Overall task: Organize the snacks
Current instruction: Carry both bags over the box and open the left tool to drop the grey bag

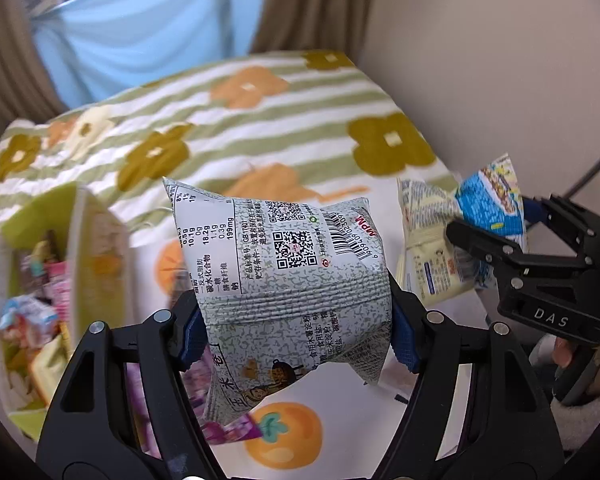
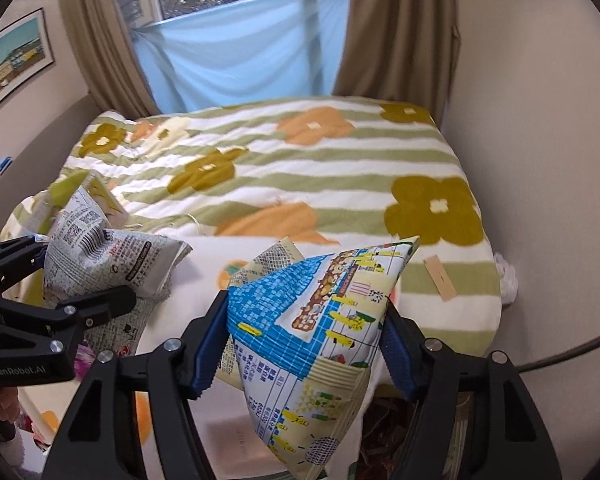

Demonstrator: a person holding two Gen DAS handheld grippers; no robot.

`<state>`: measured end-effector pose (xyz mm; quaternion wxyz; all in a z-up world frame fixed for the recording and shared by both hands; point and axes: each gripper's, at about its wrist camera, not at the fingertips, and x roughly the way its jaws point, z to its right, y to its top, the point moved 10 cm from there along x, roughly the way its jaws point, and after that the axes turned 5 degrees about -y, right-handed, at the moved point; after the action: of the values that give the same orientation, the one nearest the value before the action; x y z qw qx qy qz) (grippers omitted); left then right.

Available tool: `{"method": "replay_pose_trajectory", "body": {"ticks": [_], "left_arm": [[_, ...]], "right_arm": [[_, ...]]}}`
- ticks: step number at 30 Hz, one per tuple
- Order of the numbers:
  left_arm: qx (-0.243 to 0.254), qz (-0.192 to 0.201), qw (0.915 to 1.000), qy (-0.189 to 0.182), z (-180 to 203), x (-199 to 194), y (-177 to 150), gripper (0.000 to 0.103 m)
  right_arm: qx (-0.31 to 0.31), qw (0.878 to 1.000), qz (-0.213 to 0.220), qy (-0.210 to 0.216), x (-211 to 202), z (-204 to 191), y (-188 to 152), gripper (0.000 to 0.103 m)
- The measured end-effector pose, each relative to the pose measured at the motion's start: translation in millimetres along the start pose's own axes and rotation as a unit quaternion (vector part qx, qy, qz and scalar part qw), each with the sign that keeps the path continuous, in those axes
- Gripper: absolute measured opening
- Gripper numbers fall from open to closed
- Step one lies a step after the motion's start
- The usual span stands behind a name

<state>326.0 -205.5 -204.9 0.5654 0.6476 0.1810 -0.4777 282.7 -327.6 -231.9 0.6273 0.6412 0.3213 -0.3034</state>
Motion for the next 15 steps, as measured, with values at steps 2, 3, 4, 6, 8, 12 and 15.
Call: {"method": "replay_pose_trajectory", "body": {"ticks": [2, 3, 4, 6, 8, 12, 15], "left_arm": [[-0.013, 0.013, 0.9998, 0.012, -15, -19, 3, 0.070], [-0.023, 0.021, 0.9993, 0.019, -25, -30, 5, 0.070], [-0.032, 0.026, 0.9988, 0.025, -34, -39, 5, 0.070], [-0.050, 0.036, 0.9973, 0.039, -56, -58, 3, 0.070], [-0.065, 0.043, 0.9955, 0.054, -82, -75, -1, 0.070], [-0.090, 0.050, 0.9919, 0.075, -133, -99, -12, 0.070], [-0.102, 0.051, 0.9896, 0.087, -173, -114, -23, 0.070]], "right_arm": [[-0.010, 1.000, 0.009, 0.015, -10, -15, 12, 0.064], [-0.014, 1.000, 0.013, 0.022, -15, -23, 17, 0.064], [-0.020, 0.999, 0.018, 0.032, -19, -32, 23, 0.064], [-0.030, 0.998, 0.025, 0.045, -26, -48, 31, 0.064], [-0.046, 0.997, 0.032, 0.061, -32, -71, 40, 0.064], [-0.066, 0.993, 0.034, 0.095, -40, -118, 51, 0.064], [-0.087, 0.989, 0.037, 0.109, -42, -163, 59, 0.064]]}}
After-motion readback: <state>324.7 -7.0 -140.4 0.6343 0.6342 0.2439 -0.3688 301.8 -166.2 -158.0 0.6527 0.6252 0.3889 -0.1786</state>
